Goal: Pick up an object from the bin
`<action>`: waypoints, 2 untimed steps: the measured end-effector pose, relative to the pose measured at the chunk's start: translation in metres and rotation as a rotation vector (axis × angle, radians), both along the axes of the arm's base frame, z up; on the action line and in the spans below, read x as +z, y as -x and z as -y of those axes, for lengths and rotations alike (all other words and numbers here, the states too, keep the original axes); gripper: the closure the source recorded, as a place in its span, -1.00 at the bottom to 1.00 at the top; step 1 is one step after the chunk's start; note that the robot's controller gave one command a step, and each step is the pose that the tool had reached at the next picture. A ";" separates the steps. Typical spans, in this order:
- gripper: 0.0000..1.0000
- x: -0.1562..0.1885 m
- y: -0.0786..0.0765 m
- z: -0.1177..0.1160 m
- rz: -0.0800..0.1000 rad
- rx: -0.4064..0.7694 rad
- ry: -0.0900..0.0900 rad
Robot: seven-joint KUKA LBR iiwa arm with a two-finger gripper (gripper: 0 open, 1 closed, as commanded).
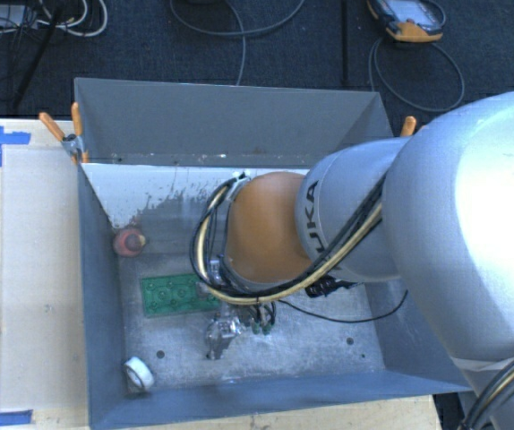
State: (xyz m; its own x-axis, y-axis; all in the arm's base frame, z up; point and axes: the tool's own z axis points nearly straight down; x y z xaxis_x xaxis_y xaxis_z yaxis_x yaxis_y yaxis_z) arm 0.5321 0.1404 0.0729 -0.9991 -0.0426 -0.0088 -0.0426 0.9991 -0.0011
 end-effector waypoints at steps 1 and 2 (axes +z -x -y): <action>-1.00 0.000 -0.066 -0.035 -0.011 -0.051 0.002; 1.00 0.004 -0.070 -0.035 0.010 -0.053 -0.003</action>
Offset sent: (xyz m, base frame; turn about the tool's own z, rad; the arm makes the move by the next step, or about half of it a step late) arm 0.0635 0.0355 -0.0029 0.0516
